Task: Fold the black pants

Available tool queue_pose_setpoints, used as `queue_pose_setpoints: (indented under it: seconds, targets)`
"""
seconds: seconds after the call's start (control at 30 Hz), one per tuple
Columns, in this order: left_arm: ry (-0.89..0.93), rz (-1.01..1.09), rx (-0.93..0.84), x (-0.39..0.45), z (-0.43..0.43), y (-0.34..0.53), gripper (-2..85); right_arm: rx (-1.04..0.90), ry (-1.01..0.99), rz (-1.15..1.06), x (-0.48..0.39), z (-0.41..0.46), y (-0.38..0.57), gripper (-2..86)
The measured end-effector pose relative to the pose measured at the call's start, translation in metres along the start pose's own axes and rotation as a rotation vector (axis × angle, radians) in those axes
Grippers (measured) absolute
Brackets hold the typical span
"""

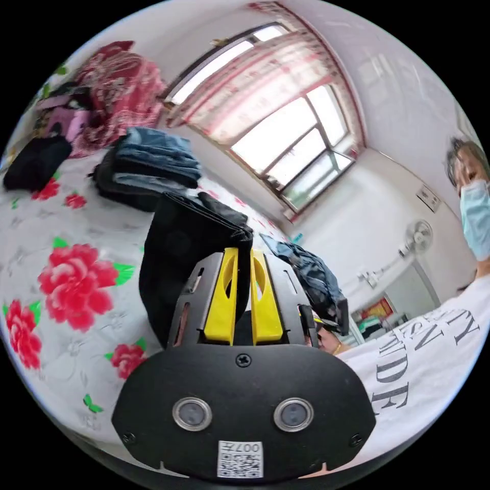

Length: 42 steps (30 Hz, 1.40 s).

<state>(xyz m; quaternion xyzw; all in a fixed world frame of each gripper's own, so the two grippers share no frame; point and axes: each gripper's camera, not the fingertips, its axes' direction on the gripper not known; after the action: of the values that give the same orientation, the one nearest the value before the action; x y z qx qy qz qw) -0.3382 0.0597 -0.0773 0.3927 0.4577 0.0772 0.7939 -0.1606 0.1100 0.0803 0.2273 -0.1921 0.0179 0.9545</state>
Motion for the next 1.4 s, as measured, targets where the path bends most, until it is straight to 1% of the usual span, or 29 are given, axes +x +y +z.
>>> queue_pose_setpoints:
  seconds: [0.07, 0.1, 0.17, 0.23, 0.3, 0.4, 0.47, 0.53, 0.6, 0.67, 0.73, 0.83, 0.9, 1.0, 1.1, 1.13, 1.17, 1.2, 1.27, 1.3, 1.33, 1.37, 1.4]
  targets:
    - [0.204, 0.103, -0.167, 0.041, 0.085, 0.003, 5.0, 0.057, -0.031, 0.120, 0.041, -0.019, 0.005, 6.7]
    - [0.237, 0.122, -0.211, 0.048, 0.105, 0.008, 5.2, 0.070, -0.038, 0.147, 0.051, -0.023, 0.007, 6.9]
    - [0.204, 0.162, -0.380, 0.055, 0.172, 0.032, 8.2, 0.115, -0.067, 0.249, 0.087, -0.037, 0.015, 7.5]
    - [0.154, 0.140, -0.455, 0.045, 0.193, 0.045, 8.8, 0.129, -0.103, 0.309, 0.111, -0.044, 0.020, 7.9]
    - [0.123, 0.064, -0.473, 0.022, 0.193, 0.052, 9.5, 0.121, -0.136, 0.353, 0.134, -0.047, 0.024, 8.4]
    - [-0.028, -0.078, -0.472, -0.027, 0.171, 0.062, 10.5, 0.068, -0.192, 0.412, 0.170, -0.040, 0.028, 9.4]
    - [-0.146, -0.181, -0.471, -0.062, 0.150, 0.074, 11.4, 0.011, -0.264, 0.459, 0.196, -0.027, 0.026, 10.3]
    - [-0.210, -0.248, -0.475, -0.082, 0.143, 0.084, 11.9, -0.014, -0.320, 0.474, 0.211, -0.017, 0.019, 10.8]
    - [-0.228, -0.310, -0.500, -0.097, 0.147, 0.095, 12.4, -0.032, -0.353, 0.466, 0.223, -0.008, 0.009, 11.2]
    - [-0.193, -0.360, -0.545, -0.108, 0.173, 0.106, 12.8, -0.080, -0.418, 0.454, 0.236, 0.009, -0.008, 11.5]
    - [-0.185, -0.369, -0.604, -0.114, 0.203, 0.110, 12.3, -0.130, -0.425, 0.442, 0.242, 0.020, -0.020, 11.1]
    - [-0.222, -0.343, -0.634, -0.117, 0.234, 0.095, 9.0, -0.199, -0.422, 0.439, 0.257, 0.024, -0.043, 9.9]
    - [-0.194, -0.335, -0.598, -0.117, 0.244, 0.076, 7.5, -0.198, -0.422, 0.435, 0.265, 0.018, -0.061, 9.0]
    - [-0.124, -0.291, -0.547, -0.113, 0.272, 0.028, 6.2, -0.177, -0.433, 0.365, 0.273, 0.004, -0.110, 8.0]
    - [-0.080, -0.197, -0.493, -0.103, 0.311, -0.045, 5.8, -0.087, -0.464, 0.304, 0.281, -0.017, -0.183, 7.7]
    - [-0.071, -0.158, -0.458, -0.100, 0.327, -0.081, 5.8, -0.038, -0.467, 0.271, 0.282, -0.028, -0.219, 7.8]
    - [-0.071, -0.137, -0.420, -0.099, 0.343, -0.120, 5.8, 0.016, -0.458, 0.231, 0.283, -0.040, -0.257, 7.9]
    - [-0.076, -0.132, -0.400, -0.099, 0.351, -0.139, 5.9, 0.044, -0.452, 0.213, 0.283, -0.046, -0.277, 8.1]
    - [-0.133, -0.089, -0.280, -0.097, 0.376, -0.210, 6.5, 0.153, -0.384, 0.189, 0.280, -0.065, -0.349, 9.0]
    - [-0.170, -0.073, -0.246, -0.096, 0.380, -0.222, 6.7, 0.179, -0.345, 0.188, 0.280, -0.069, -0.364, 9.2]
    - [-0.258, -0.045, -0.198, -0.095, 0.389, -0.240, 7.4, 0.219, -0.249, 0.194, 0.279, -0.075, -0.386, 9.8]
    - [-0.337, -0.043, -0.188, -0.097, 0.398, -0.248, 7.9, 0.236, -0.168, 0.193, 0.278, -0.077, -0.400, 10.1]
    - [-0.365, -0.048, -0.195, -0.098, 0.403, -0.248, 8.0, 0.242, -0.138, 0.189, 0.277, -0.077, -0.403, 10.2]
